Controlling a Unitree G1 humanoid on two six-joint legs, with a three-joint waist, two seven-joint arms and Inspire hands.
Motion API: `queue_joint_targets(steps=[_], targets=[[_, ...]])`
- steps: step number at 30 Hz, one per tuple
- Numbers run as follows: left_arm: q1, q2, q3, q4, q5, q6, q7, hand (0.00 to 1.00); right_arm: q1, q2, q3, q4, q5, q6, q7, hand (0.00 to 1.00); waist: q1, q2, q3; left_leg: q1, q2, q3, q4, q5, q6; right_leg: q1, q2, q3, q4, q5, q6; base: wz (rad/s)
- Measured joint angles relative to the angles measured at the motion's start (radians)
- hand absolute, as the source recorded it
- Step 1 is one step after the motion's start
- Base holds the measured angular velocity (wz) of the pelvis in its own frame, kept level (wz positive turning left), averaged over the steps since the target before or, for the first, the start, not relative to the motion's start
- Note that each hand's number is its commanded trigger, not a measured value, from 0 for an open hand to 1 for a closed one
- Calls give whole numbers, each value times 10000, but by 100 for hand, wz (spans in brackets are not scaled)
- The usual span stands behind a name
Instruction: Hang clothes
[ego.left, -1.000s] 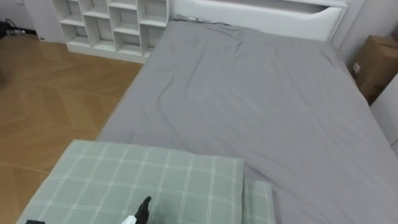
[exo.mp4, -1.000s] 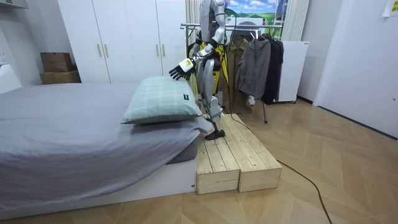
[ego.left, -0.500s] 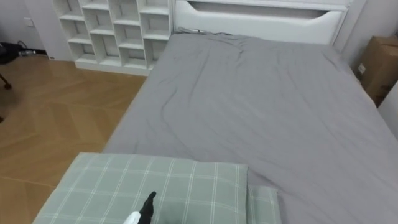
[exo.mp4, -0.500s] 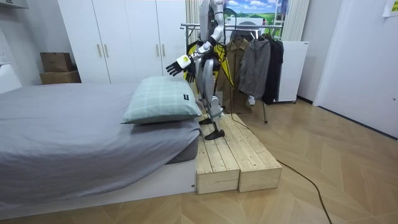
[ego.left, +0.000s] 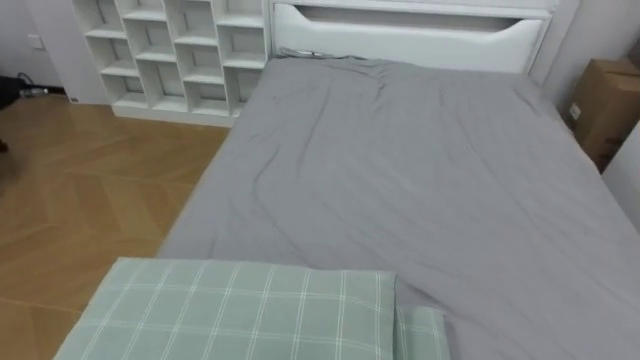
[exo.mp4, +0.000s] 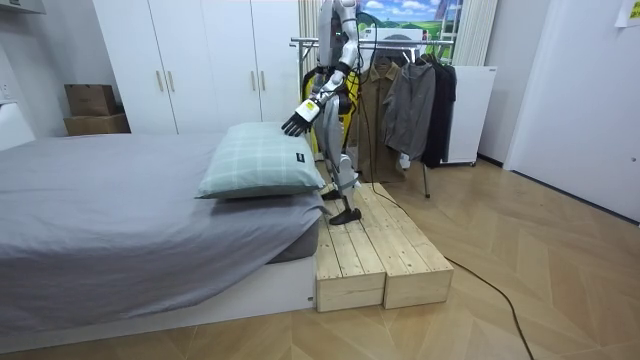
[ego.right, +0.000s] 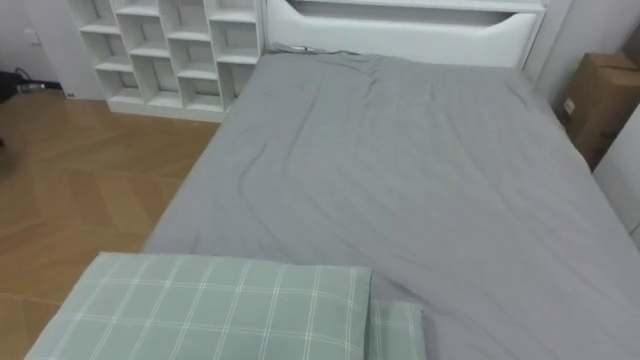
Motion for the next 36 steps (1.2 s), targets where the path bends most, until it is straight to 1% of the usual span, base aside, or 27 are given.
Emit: queue_joint_targets(steps=[1,2,4,5,7,8,9,10,11,13,14,16,17,18,19,21,24,27,32,36], targets=[[31,0,7,37,-1,-1,5,0,14,0,-24,-3,2,36,-3,0,-1,8,-4,25,0,0,-1,-1,-1,31,0,0,-6,-3,5,-3],[92,-2,43,107,-8,-11,8,0,28,0,-107,5,8,103,-4,0,8,56,26,90,0,34,-40,-3,-4,79,-3,9,-39,-12,18,-5],[140,-12,207,432,-25,-47,-5,0,58,0,-148,2,14,161,3,0,11,24,-59,107,-9,72,-131,-4,-5,84,-6,41,-158,-22,14,-5],[141,-24,389,647,-29,-42,-21,0,93,0,-197,-5,11,164,2,0,9,35,-74,137,-10,77,-187,-4,-5,83,-5,60,-143,-23,12,0],[260,-20,605,973,-27,-32,-35,0,156,-1,-329,-19,-6,191,-12,0,33,31,-74,174,-13,104,-220,-3,-4,87,-5,78,-138,-22,10,-3],[358,-17,814,1091,-26,43,-32,0,223,2,-422,-72,-13,277,-36,0,71,10,-85,211,-13,121,-235,-2,-4,87,-5,132,-140,-21,8,-15],[505,-8,1029,1182,-20,176,-30,0,295,8,-578,-84,-47,332,-97,0,171,-13,-114,250,-13,164,-236,-2,-3,87,-5,207,-144,-21,9,-20],[665,4,1307,1296,-18,395,-20,0,343,7,-708,-82,-46,394,-135,0,221,-34,-134,280,-12,226,-237,-3,-3,90,-5,277,-147,-23,11,-18],[723,13,1473,1430,-9,520,-16,0,354,6,-796,-70,-46,420,-138,0,229,-51,-133,290,-11,244,-240,-3,-4,90,-6,295,-152,-24,12,-10],[850,67,2121,2222,173,1186,-30,0,401,6,-1045,-64,-44,601,-135,0,264,-107,-121,303,-11,262,-288,-8,-9,85,-6,314,-168,-26,16,-2],[933,81,2244,2341,247,1372,-48,0,411,10,-1091,-65,-43,630,-126,0,260,-121,-125,311,-11,262,-296,-8,-9,89,-7,312,-166,-26,16,0],[1250,108,2471,2565,267,1967,-302,0,421,12,-1191,-57,-43,748,-120,0,269,-156,-122,322,-11,260,-297,-13,-12,108,-18,292,-147,-27,17,2],[1327,97,2535,2583,267,2085,-393,0,421,15,-1190,-54,-44,794,-120,0,278,-187,-96,321,-11,258,-297,-13,-12,110,-20,285,-144,-27,17,4],[1426,86,2559,2598,267,2321,-597,0,385,23,-1186,-13,-27,840,-114,0,303,-210,-34,313,-11,250,-283,-14,-13,120,-20,278,-142,-27,17,0],[1436,77,2560,2603,267,2449,-707,0,382,28,-1184,-16,-17,866,-113,0,340,-228,-12,301,-11,246,-271,-14,-13,116,-20,275,-142,-27,18,0],[1388,-16,2557,2602,276,2789,-1061,0,389,26,-1188,-12,12,1018,-128,0,467,-230,-7,180,-5,209,-174,-81,-18,111,-18,240,-144,-31,24,4],[1270,-160,2553,2596,356,3070,-1414,0,327,18,-1173,-41,12,1068,-148,0,517,-189,3,121,-2,196,-60,-197,-17,116,-18,194,-144,-55,32,3],[1092,-226,2540,2572,407,3256,-1676,0,308,16,-1165,-50,25,1164,-149,0,517,-190,3,68,-10,199,33,-218,2,103,-30,199,-141,-72,36,0],[957,-237,2534,2555,842,3530,-2023,0,307,3,-1170,-124,19,1338,-124,0,507,-162,-15,-29,-18,162,289,-215,9,113,-45,181,-74,-76,42,2],[927,-284,2530,2498,876,3674,-2124,0,267,-1,-1162,-110,67,1447,-134,0,515,-138,-15,-72,-18,164,343,-232,28,100,-45,165,-86,-90,44,0]])
